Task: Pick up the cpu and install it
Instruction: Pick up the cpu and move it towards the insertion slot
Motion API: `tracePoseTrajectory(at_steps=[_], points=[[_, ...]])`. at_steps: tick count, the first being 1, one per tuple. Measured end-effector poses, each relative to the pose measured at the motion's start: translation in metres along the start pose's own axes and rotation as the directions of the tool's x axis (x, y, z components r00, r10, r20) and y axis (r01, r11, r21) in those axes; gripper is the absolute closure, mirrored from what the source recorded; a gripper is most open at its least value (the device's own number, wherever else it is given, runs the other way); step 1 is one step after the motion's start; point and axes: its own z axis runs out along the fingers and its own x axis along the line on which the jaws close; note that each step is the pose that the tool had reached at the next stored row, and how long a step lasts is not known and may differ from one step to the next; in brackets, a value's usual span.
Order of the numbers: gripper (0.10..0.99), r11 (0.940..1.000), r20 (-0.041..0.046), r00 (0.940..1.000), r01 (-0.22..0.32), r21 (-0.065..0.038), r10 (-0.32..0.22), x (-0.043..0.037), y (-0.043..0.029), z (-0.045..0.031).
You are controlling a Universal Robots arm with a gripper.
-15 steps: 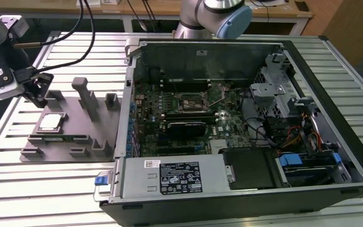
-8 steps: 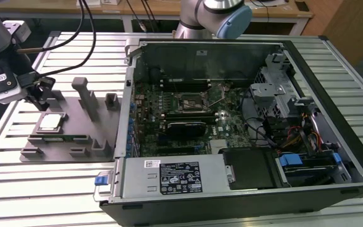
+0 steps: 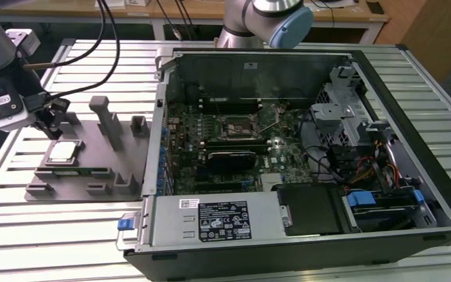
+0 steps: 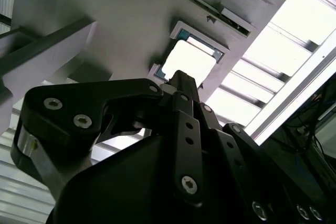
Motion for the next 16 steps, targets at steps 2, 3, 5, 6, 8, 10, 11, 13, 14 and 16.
tracePoseTrajectory(at_steps=[2, 3, 5, 6, 8, 10, 11, 13, 14, 16], points=[[0.980, 1.0000, -0.0001, 1.0000, 0.000, 0.000, 0.000, 0.0001, -0.0001, 0.0022], [0.980, 1.0000, 0.0001, 1.0000, 0.000, 0.000, 0.000, 0.0002, -0.0002, 0.0034], [0.980, 1.0000, 0.0000, 1.0000, 0.000, 0.001, 0.000, 0.0005, -0.0003, 0.0060], [0.980, 1.0000, 0.0001, 1.0000, 0.000, 0.001, 0.000, 0.0009, -0.0004, 0.0073], [0.980, 1.0000, -0.0001, 1.0000, 0.000, 0.001, 0.000, 0.0024, -0.0006, 0.0098], [0.980, 1.0000, 0.0001, 1.0000, 0.000, 0.001, 0.000, 0.0043, -0.0009, 0.0125], [0.980, 1.0000, 0.0002, 1.0000, 0.000, 0.001, 0.000, 0.0050, -0.0010, 0.0139], [0.980, 1.0000, 0.0001, 1.0000, 0.000, 0.001, 0.000, 0.0061, -0.0013, 0.0173], [0.980, 1.0000, 0.0001, 1.0000, 0.000, 0.001, 0.000, 0.0066, -0.0014, 0.0190], [0.980, 1.0000, 0.0001, 1.0000, 0.000, 0.001, 0.000, 0.0074, -0.0016, 0.0226]])
